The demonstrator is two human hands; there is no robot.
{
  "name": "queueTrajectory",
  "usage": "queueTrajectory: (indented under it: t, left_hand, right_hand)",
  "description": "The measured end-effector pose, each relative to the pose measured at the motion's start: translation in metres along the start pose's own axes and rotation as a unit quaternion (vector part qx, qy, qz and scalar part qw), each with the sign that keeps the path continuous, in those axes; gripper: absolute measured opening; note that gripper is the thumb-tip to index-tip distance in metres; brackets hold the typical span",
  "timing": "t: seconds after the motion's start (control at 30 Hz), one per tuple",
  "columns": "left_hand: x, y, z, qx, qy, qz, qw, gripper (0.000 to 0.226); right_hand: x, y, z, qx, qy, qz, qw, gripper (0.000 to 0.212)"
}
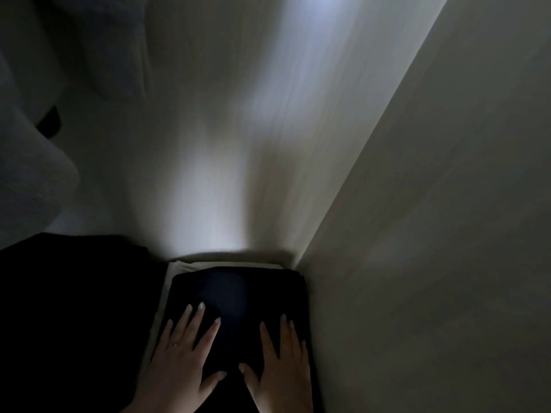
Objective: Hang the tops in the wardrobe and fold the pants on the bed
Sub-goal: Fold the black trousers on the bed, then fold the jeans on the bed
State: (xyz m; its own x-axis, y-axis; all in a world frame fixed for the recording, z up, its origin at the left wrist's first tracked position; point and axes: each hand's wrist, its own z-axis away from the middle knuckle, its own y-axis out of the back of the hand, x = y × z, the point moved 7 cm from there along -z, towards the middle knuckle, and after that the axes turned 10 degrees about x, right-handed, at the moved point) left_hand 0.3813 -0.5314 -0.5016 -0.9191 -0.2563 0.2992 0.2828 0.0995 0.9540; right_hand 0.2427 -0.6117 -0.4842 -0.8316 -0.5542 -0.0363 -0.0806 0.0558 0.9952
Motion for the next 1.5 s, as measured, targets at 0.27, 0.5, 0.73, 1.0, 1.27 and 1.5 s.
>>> queueTrajectory:
  t: [0.27,0.5,0.73,1.0,1.27,1.5]
  left_hand:
    - [-0.026,-0.030,-0.025,-0.082,0.072,-0.055,0.993,0.103]
    - [-0.026,0.018,-0.020,-0.024,0.131,0.227,0.965,0.065]
    - [-0.003,0.068,0.038,0.024,0.213,0.464,0.859,0.044]
    - [-0.009,0.141,0.190,0.143,0.307,0.507,0.793,0.037]
    - [-0.034,0.205,0.403,0.308,0.447,0.432,0.721,0.037]
    - [0.017,0.252,0.540,0.395,0.468,0.368,0.699,0.033]
  right_hand:
    - [0.010,-0.024,-0.012,-0.044,-0.002,-0.033,0.998,0.087]
    - [0.019,-0.002,-0.013,-0.129,-0.067,-0.196,0.970,0.070]
    - [-0.004,0.070,0.016,-0.044,-0.089,-0.306,0.947,0.052]
    - [-0.101,0.122,0.101,-0.070,-0.021,-0.443,0.893,0.037]
    - [-0.217,0.174,0.220,-0.140,0.219,-0.421,0.869,0.031]
    - [-0.292,0.236,0.326,-0.195,0.388,-0.432,0.790,0.030]
